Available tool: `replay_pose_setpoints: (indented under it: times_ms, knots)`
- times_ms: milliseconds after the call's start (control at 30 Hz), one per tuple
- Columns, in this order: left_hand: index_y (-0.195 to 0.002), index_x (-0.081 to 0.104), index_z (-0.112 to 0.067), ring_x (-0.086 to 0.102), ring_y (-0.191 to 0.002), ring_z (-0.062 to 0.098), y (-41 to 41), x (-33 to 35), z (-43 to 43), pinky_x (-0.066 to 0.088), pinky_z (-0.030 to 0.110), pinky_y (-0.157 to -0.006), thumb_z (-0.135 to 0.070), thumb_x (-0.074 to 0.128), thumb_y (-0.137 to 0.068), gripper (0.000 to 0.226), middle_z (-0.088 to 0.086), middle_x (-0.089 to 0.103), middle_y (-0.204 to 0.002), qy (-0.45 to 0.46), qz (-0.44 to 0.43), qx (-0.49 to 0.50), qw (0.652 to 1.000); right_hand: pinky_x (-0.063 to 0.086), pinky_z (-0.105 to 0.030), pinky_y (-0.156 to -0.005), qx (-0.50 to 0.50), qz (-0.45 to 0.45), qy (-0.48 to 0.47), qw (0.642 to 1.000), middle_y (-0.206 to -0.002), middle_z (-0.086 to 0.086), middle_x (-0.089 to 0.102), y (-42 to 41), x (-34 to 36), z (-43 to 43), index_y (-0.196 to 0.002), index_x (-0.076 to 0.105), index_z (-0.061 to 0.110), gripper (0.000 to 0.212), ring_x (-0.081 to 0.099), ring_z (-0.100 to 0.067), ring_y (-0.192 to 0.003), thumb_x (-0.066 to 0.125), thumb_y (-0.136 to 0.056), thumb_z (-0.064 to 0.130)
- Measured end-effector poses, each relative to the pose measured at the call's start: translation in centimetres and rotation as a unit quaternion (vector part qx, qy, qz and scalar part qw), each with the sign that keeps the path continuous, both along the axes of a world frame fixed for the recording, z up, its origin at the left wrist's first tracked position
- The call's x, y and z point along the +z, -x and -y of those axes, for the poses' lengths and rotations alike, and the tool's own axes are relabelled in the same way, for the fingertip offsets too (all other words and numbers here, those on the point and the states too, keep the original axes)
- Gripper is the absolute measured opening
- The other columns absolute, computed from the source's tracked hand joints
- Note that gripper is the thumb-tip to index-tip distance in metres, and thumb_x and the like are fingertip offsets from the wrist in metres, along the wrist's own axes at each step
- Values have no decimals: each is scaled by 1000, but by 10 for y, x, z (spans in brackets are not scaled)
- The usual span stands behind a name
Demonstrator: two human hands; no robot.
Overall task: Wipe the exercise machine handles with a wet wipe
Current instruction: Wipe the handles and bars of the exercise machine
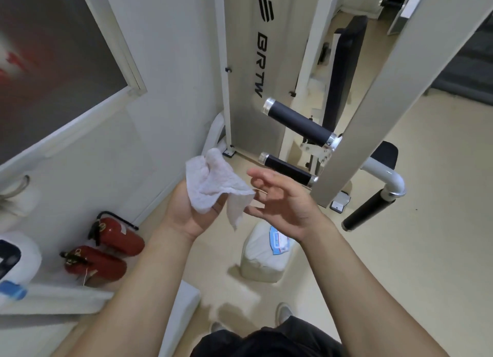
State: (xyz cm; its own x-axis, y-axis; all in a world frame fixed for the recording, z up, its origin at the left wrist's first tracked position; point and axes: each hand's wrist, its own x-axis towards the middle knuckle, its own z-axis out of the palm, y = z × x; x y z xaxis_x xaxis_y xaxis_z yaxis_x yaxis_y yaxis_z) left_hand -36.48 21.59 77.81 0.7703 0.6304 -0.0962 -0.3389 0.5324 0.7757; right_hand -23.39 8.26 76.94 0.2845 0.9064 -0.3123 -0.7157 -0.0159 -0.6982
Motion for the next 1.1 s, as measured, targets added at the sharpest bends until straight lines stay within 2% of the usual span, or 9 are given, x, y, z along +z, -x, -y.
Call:
replay_pose_setpoints:
  times_ms: [133, 300, 433, 600, 700, 800, 867, 967, 1100]
  knots:
    - [-99, 55, -9, 44, -88, 15, -3, 0, -6, 41, 19, -85, -9, 49, -100, 6, 5, 44, -90, 180, 68, -161, 968, 49, -56, -103, 77, 66, 141, 985, -113, -9, 63, 5, 11, -12, -113, 70, 14, 42, 62, -28, -104, 57, -92, 49]
    - [-124, 55, 10, 58, -114, 35, 4, -8, -18, 43, 41, -102, -22, 9, -105, 59, 27, 60, -117, 204, 21, -78, 976, 56, -40, -80, 48, 46, 85, 994, -89, -11, 61, 10, 18, -10, -112, 68, 7, 23, 63, -24, -82, 60, -94, 19]
    - [-109, 60, -3, 74, -78, 25, -5, -10, -9, 61, 34, -67, -19, 60, -80, 33, 15, 74, -87, 266, 18, -51, 963, 56, -35, -68, -88, 164, 69, 980, -82, -5, 59, 0, 33, -10, -93, 62, 16, 21, 58, -26, -80, 64, -88, -4]
    - [-141, 54, -10, 57, -128, 30, -19, -12, -3, 51, 38, -99, -72, 44, -86, 84, 15, 57, -143, 236, 31, -80, 968, 54, -40, -78, -216, 396, 21, 892, -98, 4, 64, -29, 73, -17, -95, 66, 24, 34, 61, -19, -93, 66, -76, -4]
    - [-142, 50, -4, 55, -129, 32, -34, -14, 13, 44, 43, -109, -30, 61, -95, 55, 22, 50, -147, 147, 47, -107, 982, 56, -30, -79, -254, 467, 3, 847, -97, 0, 65, -48, 94, -26, -100, 64, 15, 34, 63, -11, -90, 57, -83, -15]
    - [-102, 69, -6, 72, -99, 25, -46, -25, 18, 60, 30, -76, 5, 55, -93, 20, 19, 68, -120, 129, 9, -48, 990, 55, -25, -78, -284, 516, 25, 808, -96, -6, 65, -68, 105, -36, -107, 64, 8, 34, 63, -9, -88, 51, -84, -13]
    - [-94, 67, -8, 73, -83, 21, -54, -30, 20, 58, 25, -63, 8, 55, -94, 20, 15, 72, -105, 118, -27, -23, 992, 57, -23, -77, -308, 544, 68, 778, -95, -3, 67, -79, 106, -44, -108, 64, 12, 39, 65, -6, -87, 47, -81, -10]
    - [-116, 63, -3, 72, -82, 16, -68, -40, 19, 57, 22, -65, 5, 61, -93, 25, 11, 74, -103, 87, -97, 23, 991, 56, -18, -74, -327, 576, 150, 734, -99, 5, 65, -91, 101, -54, -105, 64, 16, 37, 65, -1, -90, 48, -84, -9]
    - [-114, 63, -3, 67, -67, 13, -90, -48, 14, 55, 22, -61, 0, 69, -89, 25, 14, 72, -105, 16, -219, 82, 972, 58, -35, -79, -266, 648, 240, 672, -104, 7, 56, -95, 86, -60, -94, 64, 21, 33, 59, -12, -91, 51, -80, -6]
